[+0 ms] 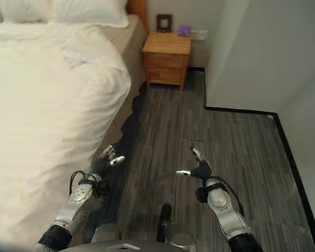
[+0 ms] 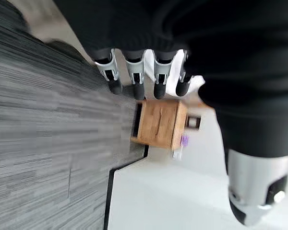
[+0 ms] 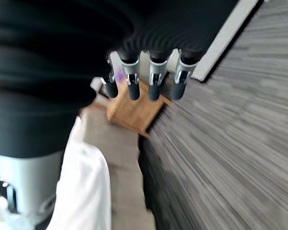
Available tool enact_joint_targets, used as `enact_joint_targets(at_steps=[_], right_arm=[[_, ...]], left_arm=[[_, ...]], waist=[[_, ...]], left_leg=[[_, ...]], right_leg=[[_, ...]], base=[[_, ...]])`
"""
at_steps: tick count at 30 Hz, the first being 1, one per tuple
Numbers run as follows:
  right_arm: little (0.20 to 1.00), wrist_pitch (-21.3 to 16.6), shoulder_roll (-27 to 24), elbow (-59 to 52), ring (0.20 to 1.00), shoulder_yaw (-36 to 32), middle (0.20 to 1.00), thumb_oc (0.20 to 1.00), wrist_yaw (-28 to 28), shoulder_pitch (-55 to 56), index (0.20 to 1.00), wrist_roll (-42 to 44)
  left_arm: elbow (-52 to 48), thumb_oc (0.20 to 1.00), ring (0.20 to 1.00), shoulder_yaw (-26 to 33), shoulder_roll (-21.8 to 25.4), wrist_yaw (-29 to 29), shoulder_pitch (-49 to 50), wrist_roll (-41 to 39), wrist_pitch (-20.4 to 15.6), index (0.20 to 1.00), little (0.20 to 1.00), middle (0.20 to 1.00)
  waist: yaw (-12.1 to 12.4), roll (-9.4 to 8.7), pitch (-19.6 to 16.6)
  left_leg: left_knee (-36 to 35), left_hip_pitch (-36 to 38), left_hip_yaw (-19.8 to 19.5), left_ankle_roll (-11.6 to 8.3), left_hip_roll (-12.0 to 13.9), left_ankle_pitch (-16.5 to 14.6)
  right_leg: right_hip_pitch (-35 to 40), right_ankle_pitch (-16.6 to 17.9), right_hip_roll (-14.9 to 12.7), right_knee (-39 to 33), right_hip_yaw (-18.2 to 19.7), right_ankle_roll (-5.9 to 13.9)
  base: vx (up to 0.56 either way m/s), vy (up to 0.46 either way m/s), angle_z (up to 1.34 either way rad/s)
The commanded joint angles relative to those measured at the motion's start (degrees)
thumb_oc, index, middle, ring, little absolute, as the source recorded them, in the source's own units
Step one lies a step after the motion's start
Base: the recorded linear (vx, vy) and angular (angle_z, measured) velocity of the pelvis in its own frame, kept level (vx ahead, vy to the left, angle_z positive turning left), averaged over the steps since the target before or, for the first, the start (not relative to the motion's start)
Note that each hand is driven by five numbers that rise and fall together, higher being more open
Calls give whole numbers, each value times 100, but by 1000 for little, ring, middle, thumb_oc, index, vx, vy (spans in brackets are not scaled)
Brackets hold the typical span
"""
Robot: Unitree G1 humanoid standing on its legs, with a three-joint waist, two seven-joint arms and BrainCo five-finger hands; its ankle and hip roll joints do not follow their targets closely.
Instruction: Making the bed.
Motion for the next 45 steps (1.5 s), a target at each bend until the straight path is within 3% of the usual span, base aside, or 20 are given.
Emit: enact_joint_targets(at_steps=[1, 3, 6, 7, 11, 13, 15, 16, 17, 18, 22, 25, 29, 34, 35, 36, 37, 39, 40, 45], right_arm=[[1000, -269, -170, -435, 1000, -2, 1000, 1000, -60, -230, 1000, 255], [1000, -296, -154, -324, 1000, 53, 1000, 1000, -95, -273, 1000, 243], [1000, -303, -148, -284, 1000, 91, 1000, 1000, -113, -315, 1000, 223], [1000, -293, -151, -224, 1000, 167, 1000, 1000, -115, -420, 1000, 126], [1000, -296, -58, -295, 1000, 204, 1000, 1000, -91, -387, 1000, 18], [1000, -302, -18, -309, 1000, 219, 1000, 1000, -85, -401, 1000, -21], [1000, -263, 85, -278, 1000, 316, 1000, 1000, -73, -487, 1000, -148], [1000, -232, 113, -265, 1000, 387, 1000, 1000, -49, -572, 1000, -198], [1000, -232, 113, -265, 1000, 387, 1000, 1000, -49, -572, 1000, -198], [1000, -207, 205, -331, 1000, 469, 1000, 1000, -14, -667, 1000, -298], [1000, -211, 226, -441, 1000, 457, 1000, 1000, -45, -650, 1000, -300], [1000, -257, 245, -465, 1000, 439, 1000, 1000, -111, -628, 1000, -212], [1000, -232, 223, -517, 1000, 344, 1000, 1000, -128, -404, 1000, -189], [1000, -238, 206, -424, 1000, 335, 1000, 1000, -78, -144, 1000, -198], [1000, -243, 211, -385, 1000, 344, 1000, 1000, -68, -88, 1000, -188], [1000, -28, 438, -558, 1000, -1478, 1000, 1000, -350, 205, 1000, 1233], [1000, -71, 428, -605, 1000, -1445, 1000, 1000, -301, 252, 1000, 1227], [1000, -133, 435, -612, 1000, -1271, 1000, 1000, -239, 289, 1000, 1228], [1000, -110, 472, -537, 1000, -1171, 1000, 1000, -233, 312, 1000, 1178], [1000, -145, 431, -506, 1000, -745, 1000, 1000, -152, -24, 1000, 1052]], left_arm=[[-339, 1000, 1000, -46, -85, 115, -346, 15, -297, 1000, 1000, 1000], [-249, 1000, 1000, -61, -155, 143, -355, 52, -309, 1000, 1000, 1000], [-203, 1000, 1000, -66, -198, 174, -363, 24, -326, 1000, 1000, 1000], [-153, 1000, 1000, -44, -225, 221, -343, -15, -355, 1000, 1000, 1000], [-163, 1000, 1000, -71, -193, 208, -300, -66, -313, 1000, 1000, 1000], [-151, 1000, 1000, -81, -159, 189, -324, -23, -290, 1000, 1000, 1000], [-114, 1000, 1000, -161, -59, 193, -437, -45, -265, 1000, 1000, 1000], [-125, 1000, 1000, -186, -22, 216, -474, -29, -255, 1000, 1000, 1000], [-124, 1000, 1000, -186, -22, 216, -474, -29, -255, 1000, 1000, 1000], [-223, 1000, 1000, -258, 91, 212, -488, 3, -246, 1000, 1000, 1000], [-204, 1000, 1000, -262, 108, 207, -561, 1, -254, 1000, 1000, 1000], [-136, 1000, 1000, -261, 60, 176, -610, -14, -294, 1000, 1000, 1000], [12, 1000, 1000, -265, 9, 117, -657, 106, -321, 1000, 1000, 1000], [74, 1000, 1000, -233, -73, 166, -582, 159, -326, 1000, 1000, 1000], [33, 1000, 1000, -215, -107, 202, -516, 147, -335, 1000, 1000, 1000], [-1359, 1000, 1000, 1174, 587, 445, 231, 944, -41, 1000, 1000, 1000], [-1424, 1000, 1000, 1122, 503, 389, 314, 941, -33, 1000, 1000, 1000], [-1489, 1000, 1000, 1063, 330, 434, 435, 864, -2, 1000, 1000, 1000], [-1526, 1000, 1000, 1048, 260, 449, 457, 868, 30, 1000, 1000, 1000], [-1578, 1000, 1000, 939, 160, 490, 388, 703, 23, 1000, 1000, 1000]], waist=[[96, 136, 277], [138, 269, 210], [186, 339, 188], [292, 408, 112], [394, 293, 0], [464, 178, -37], [445, 77, 4], [408, 60, 54], [411, 62, 49], [258, 208, 152], [97, 268, 267], [-43, 227, 293], [-244, 198, 298], [-245, 140, 116], [-244, 156, 71], [-398, 199, -71], [-407, 209, -62], [-327, 190, -58], [-210, 139, -124], [-36, 121, -264]], left_leg=[[-2047, 204, 352, 442, -210, 228], [-3521, 206, 365, 344, -337, 627], [-4208, 225, 268, 285, -334, 1000], [-4827, -37, -303, 164, -388, 1207], [-4827, 58, -368, 182, -401, 1411], [-4827, 128, -397, 278, -489, 1347], [-4827, 440, -282, 556, -614, 1066], [-4827, 615, -227, 670, -699, 919], [-4827, 610, -224, 669, -697, 919], [-4827, 899, -121, 805, -665, 616], [-4827, 1078, -128, 809, -705, 416], [-4827, 1242, -274, 774, -853, 242], [-4827, 1570, -505, 706, -895, -94], [-4827, 1749, -596, 672, -904, -222], [-4827, 1778, -635, 667, -890, -221], [-4581, 2080, -119, 314, 17, -457], [-4570, 2040, -174, 461, -170, -424], [-4452, 1899, -195, 678, -496, -449], [-4431, 1853, -196, 723, -643, -505], [-4661, 1914, -16, 857, -779, -424]], right_leg=[[751, -952, -394, -123, 112, 853], [897, -1106, -306, -123, 119, 948], [992, -1168, -254, -123, 126, 964], [1323, -1384, -219, -123, 253, 1038], [1595, -1483, -275, -123, 453, 1043], [1591, -1490, -316, 83, 560, 1082], [1026, -1259, -456, 1465, 599, 1363], [660, -871, -632, 2076, 582, 1559], [653, -870, -630, 2076, 585, 1558], [-177, -220, -910, 3251, 329, 1717], [-595, -453, -825, 2863, 90, 1546], [-667, -837, -394, 1437, 325, 1314], [-885, -368, -272, 310, 972, 1380], [-494, -162, -391, -104, 803, 1339], [-432, -162, -371, -105, 799, 1307], [-739, 71, -1725, 1382, 15, 1730], [-817, -168, -1291, 1825, 194, 1718], [-682, -610, -863, 2220, 91, 1512], [-306, -995, -809, 1914, -155, 1278], [-382, -568, -1084, 2093, -359, 1389]], base=[[321, 120, -80], [313, 131, -65], [378, 129, -36], [526, 190, -24], [481, 189, -43], [331, 148, -42], [363, 223, -56], [195, 149, -33], [325, 302, -18], [234, 227, -8], [261, 135, 16], [281, -14, 46], [318, -61, 53], [219, -103, 52], [219, -114, 26], [42, 114, 11], [-125, 321, 5], [-221, 433, -25], [-102, 213, -24], [-60, 187, -25]])
